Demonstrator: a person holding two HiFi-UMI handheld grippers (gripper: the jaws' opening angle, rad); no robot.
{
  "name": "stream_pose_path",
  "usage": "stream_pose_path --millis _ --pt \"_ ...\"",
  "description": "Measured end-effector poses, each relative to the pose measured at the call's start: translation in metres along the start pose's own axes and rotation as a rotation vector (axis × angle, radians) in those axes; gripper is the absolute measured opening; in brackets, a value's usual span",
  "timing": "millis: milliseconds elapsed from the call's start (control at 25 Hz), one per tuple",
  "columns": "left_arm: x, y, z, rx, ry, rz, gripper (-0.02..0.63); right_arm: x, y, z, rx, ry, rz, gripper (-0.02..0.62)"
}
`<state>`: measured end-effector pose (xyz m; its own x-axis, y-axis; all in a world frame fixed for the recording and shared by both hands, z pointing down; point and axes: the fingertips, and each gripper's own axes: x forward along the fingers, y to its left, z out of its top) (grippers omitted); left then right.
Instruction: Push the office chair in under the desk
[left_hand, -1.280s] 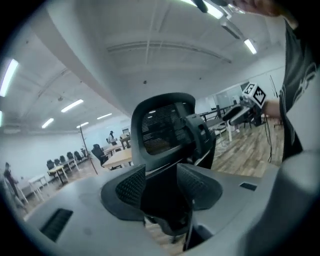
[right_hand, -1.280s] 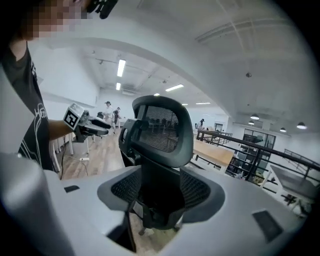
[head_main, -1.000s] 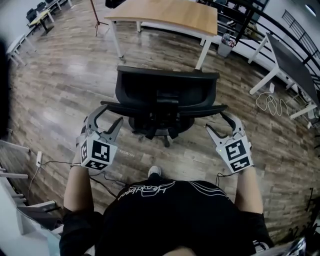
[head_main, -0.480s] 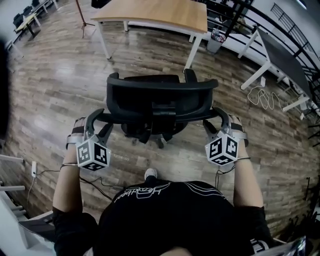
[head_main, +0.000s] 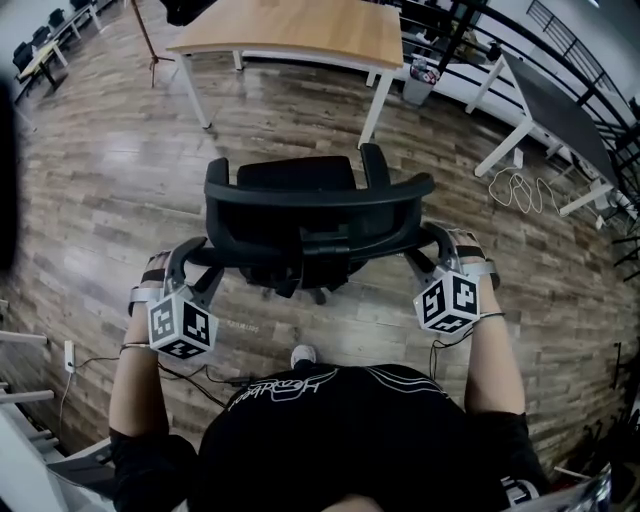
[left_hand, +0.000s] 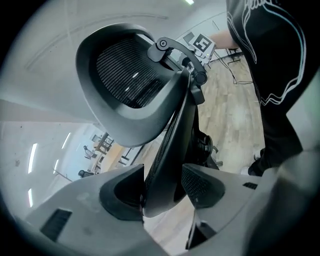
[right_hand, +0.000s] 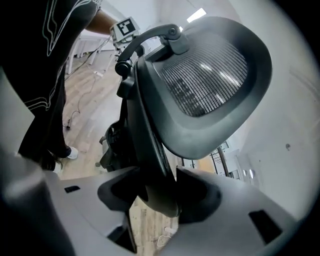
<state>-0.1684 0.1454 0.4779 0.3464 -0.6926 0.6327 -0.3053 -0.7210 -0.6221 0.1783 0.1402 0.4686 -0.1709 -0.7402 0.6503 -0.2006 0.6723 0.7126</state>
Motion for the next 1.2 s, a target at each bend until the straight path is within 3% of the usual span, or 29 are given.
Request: stream_pose_path --millis 160,480,1200 --pt "0.002 0.002 -0.002 0.005 0.001 -0.031 0.227 0.002 0.001 0.002 -0.002 -0.013 0.013 0.244" --pt "0.016 0.022 -0.011 0.025 -0.003 0.013 0.225 0.017 -0.008 0.012 0.009 -0.018 -0.016 0.242" --pt "0.084 0.095 -0.024 0.009 0.041 0.016 0.227 0.085 -0.068 0.02 0.039 0.003 -0.009 0.242"
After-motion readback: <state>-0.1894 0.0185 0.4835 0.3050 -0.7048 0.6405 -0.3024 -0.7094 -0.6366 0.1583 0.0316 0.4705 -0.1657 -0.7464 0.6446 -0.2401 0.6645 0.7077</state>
